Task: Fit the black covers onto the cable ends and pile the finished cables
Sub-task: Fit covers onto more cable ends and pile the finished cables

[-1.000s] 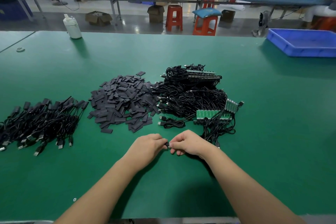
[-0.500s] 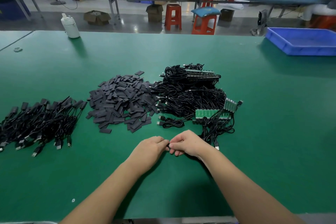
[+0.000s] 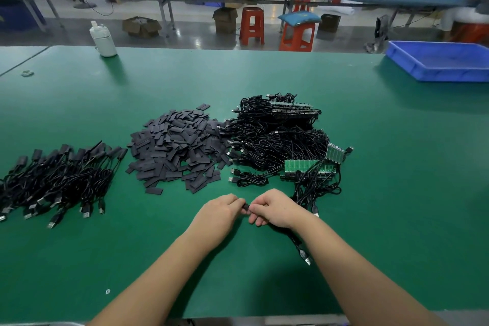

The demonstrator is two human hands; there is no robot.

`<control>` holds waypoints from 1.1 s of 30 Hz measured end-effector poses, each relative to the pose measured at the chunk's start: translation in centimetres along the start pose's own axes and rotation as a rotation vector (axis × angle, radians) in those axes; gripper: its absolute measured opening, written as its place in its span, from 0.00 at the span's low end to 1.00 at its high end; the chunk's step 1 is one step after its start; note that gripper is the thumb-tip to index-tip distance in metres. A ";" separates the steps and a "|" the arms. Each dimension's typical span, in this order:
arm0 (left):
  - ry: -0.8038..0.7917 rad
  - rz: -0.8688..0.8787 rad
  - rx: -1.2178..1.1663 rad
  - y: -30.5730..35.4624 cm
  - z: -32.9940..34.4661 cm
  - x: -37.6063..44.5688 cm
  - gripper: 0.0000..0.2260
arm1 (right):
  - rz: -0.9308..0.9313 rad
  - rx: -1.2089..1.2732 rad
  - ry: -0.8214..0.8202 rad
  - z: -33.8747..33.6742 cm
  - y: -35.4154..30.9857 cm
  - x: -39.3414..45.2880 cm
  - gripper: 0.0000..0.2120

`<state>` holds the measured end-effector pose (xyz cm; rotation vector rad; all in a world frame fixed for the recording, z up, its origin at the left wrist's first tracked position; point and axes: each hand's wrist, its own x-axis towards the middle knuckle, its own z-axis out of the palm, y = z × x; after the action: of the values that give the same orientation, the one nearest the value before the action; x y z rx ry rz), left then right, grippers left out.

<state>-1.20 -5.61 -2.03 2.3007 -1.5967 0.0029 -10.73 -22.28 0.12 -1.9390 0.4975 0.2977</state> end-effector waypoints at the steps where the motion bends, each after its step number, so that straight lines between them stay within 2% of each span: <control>1: -0.001 0.006 0.012 0.1 0.0 0.0 0.12 | -0.005 -0.005 0.005 0.0 -0.1 -0.1 0.11; 6: -0.038 0.030 0.067 0.3 0.0 -0.1 0.11 | -0.017 -0.039 0.002 0.1 -0.3 -0.3 0.10; 14: -0.077 0.049 0.129 0.2 -0.5 -0.2 0.14 | 0.004 -0.023 0.012 0.3 -0.8 -0.4 0.11; 26: 0.084 0.136 0.104 -1.2 -0.8 -0.4 0.17 | -0.015 -0.006 0.013 0.2 -2.0 -0.4 0.11; 28: 0.155 -0.027 -0.082 -1.3 -0.6 -0.3 0.21 | -0.017 0.073 0.030 0.2 -2.0 -0.4 0.11; 31: 0.215 -0.403 -0.608 -0.6 -0.8 0.2 0.27 | -0.050 0.354 0.122 0.3 -2.0 -0.3 0.09; 33: 0.148 -0.561 -0.939 -0.2 -0.8 0.3 0.17 | -0.083 0.531 0.187 0.5 -2.4 -0.2 0.07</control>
<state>-0.75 -5.61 -1.25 1.8102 -0.5959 -0.5648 -9.77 -20.92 1.91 -1.4682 0.5515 -0.0702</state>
